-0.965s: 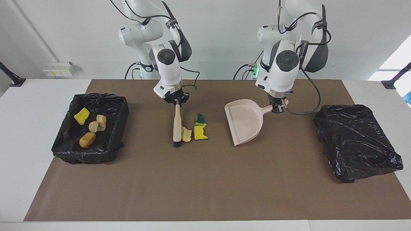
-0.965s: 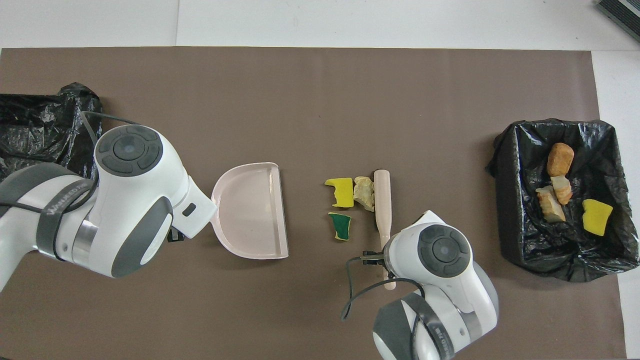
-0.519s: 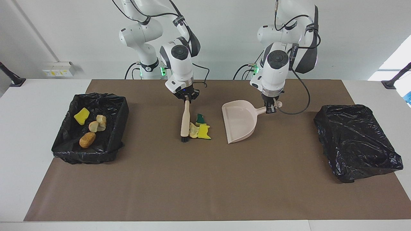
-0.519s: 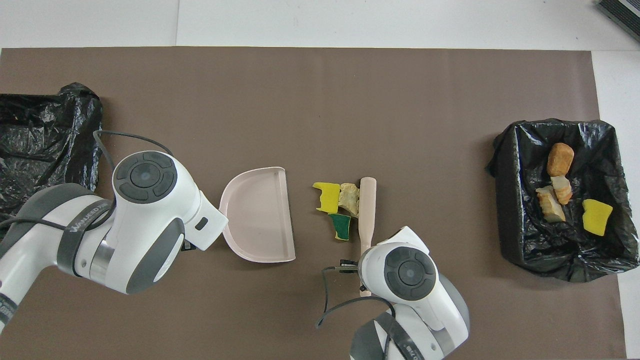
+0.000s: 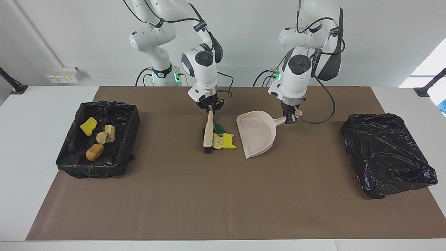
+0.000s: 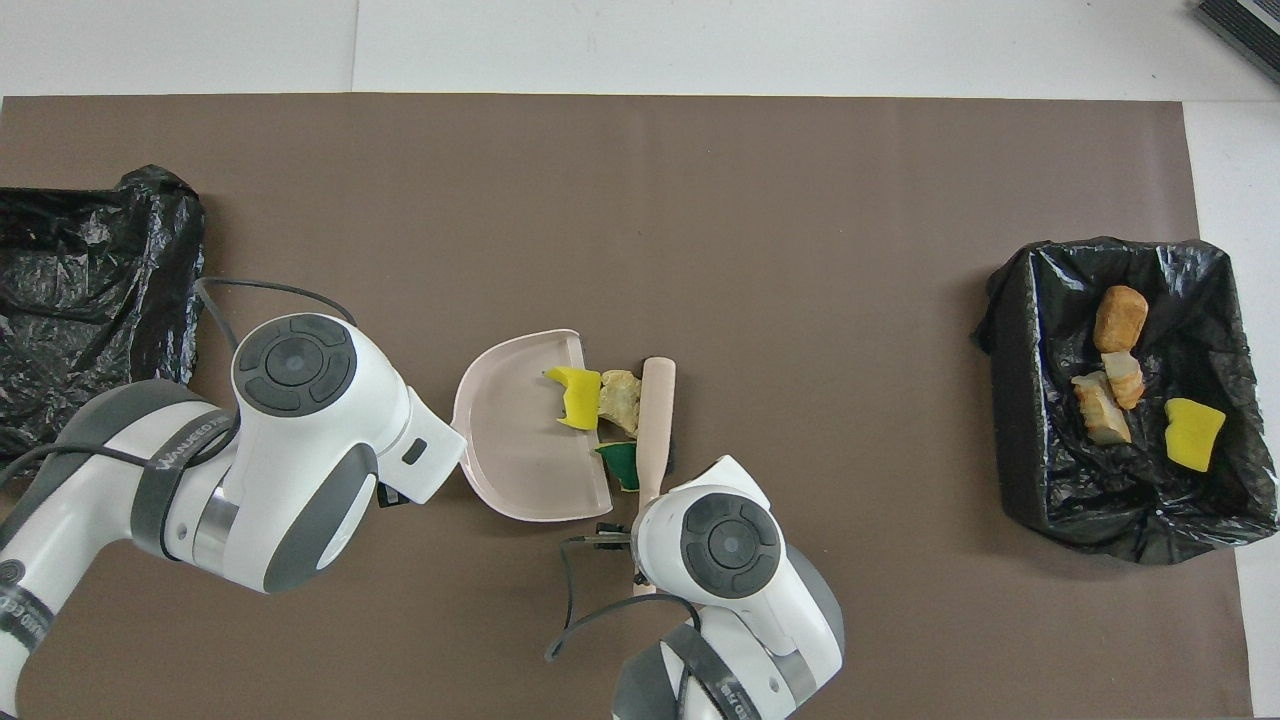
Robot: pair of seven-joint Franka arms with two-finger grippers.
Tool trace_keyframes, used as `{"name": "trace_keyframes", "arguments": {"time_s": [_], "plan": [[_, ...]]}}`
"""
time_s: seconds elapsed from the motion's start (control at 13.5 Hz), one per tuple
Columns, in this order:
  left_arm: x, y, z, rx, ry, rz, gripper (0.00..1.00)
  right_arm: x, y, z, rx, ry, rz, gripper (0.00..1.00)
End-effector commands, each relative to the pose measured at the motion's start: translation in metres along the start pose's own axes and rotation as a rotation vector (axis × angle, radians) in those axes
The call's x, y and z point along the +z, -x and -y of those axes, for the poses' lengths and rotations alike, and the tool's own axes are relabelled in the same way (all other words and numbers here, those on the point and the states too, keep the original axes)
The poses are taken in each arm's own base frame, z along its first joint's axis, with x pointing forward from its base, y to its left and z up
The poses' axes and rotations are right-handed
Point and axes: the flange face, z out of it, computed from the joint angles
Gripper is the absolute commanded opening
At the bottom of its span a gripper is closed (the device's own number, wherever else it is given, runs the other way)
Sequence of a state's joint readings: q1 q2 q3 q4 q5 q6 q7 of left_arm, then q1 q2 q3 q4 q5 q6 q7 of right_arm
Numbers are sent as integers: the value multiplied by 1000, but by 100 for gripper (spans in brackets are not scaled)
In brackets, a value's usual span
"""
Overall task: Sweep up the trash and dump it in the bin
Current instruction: 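Sweep the sponges and cracker into the dustpan with the right gripper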
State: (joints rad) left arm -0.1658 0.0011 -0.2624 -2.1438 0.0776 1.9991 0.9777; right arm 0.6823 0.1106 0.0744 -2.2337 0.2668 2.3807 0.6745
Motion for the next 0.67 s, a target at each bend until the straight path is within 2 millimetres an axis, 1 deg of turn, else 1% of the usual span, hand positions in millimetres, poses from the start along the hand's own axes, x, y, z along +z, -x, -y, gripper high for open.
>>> {"name": "trace_keyframes", "arguments": {"time_s": [0.0,0.07,0.22,0.3,0.37,0.52,0.59], "plan": [[6,3,-8,-12,3,-13,0,13,-1,38,-4,-113,75,0],[7,5,-7,-22,16,-24,0,8,-1,45,0,-166,104,0],[7,4,-8,-40,34,-57,0,6,-2,48,-9,-180,110,0],[6,7,-5,-54,39,-70,0,-1,1,50,-9,-190,112,0],[7,9,-3,-65,48,-84,0,-12,5,52,-16,-193,121,0],[4,14,1,-75,46,-91,0,-45,22,52,-44,-185,149,0],[3,24,8,-96,50,-106,0,-62,29,47,-41,-173,174,0]]}}
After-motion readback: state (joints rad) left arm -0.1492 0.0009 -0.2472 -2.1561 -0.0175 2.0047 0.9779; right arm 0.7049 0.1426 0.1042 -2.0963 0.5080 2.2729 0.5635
